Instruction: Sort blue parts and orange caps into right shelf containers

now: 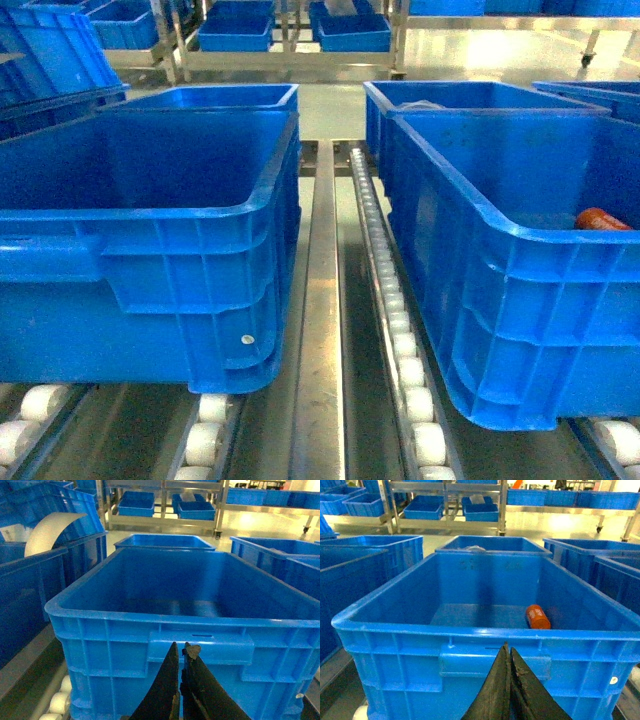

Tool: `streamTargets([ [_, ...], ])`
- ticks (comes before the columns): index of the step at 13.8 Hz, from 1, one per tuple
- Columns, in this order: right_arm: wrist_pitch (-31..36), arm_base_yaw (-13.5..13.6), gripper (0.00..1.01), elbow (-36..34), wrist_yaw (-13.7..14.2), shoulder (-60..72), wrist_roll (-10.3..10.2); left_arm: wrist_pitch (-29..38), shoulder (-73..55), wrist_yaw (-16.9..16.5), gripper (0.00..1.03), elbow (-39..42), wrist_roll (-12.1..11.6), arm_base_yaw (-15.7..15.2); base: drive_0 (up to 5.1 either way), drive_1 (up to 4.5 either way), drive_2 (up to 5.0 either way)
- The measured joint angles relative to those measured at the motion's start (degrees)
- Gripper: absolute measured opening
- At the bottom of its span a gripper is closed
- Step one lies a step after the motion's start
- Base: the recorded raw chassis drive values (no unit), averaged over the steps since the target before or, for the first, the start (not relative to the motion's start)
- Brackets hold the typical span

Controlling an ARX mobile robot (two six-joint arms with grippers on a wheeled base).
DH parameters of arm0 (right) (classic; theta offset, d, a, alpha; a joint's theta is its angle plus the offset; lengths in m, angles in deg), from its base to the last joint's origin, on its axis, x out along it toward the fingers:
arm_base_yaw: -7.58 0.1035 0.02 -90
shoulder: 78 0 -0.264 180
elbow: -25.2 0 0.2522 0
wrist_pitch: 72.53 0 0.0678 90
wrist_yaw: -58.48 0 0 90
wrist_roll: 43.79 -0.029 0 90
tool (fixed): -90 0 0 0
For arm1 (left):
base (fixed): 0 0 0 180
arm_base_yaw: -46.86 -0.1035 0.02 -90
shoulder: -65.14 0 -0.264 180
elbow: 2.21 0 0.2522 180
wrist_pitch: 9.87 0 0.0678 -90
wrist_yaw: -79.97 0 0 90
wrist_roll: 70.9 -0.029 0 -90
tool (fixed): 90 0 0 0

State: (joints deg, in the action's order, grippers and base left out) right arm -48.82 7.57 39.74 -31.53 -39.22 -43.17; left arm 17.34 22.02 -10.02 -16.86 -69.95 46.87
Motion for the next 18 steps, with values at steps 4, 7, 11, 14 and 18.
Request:
streamTargets([
  [4, -8.22, 0.0, 0.01, -0.02, 0.0, -9.03, 0.0, -8.44, 9.64, 0.0, 0.02, 0.28, 0.0, 0.0, 0.0, 0.0, 0.0],
  [7, -15.32, 0.0, 0.01, -0.04, 0.0, -16.5, 0.0, -15.98, 17.99, 0.0, 0.02, 0.31, 0.0, 0.0, 0.0, 0.0, 0.0],
  [11, -19.96, 0.0, 0.01, -0.04, 0.0, -21.27, -0.02, -21.16, 23.34, 0.0, 0.02, 0.31, 0.0, 0.0, 0.0, 0.0, 0.0],
  [14, -24.26, 0.0, 0.01, -0.04, 0.0, -25.62, 0.0, -26.03, 28.24, 0.0, 0.02, 0.33, 0.0, 0.0, 0.0, 0.0, 0.0],
  [18, -37.9, 0.0, 0.01, -0.04, -0.02, -38.03, -0.04, -32.35, 34.03, 0.09, 0.02, 0.31, -0.02, 0.0, 0.0, 0.0, 0.0],
])
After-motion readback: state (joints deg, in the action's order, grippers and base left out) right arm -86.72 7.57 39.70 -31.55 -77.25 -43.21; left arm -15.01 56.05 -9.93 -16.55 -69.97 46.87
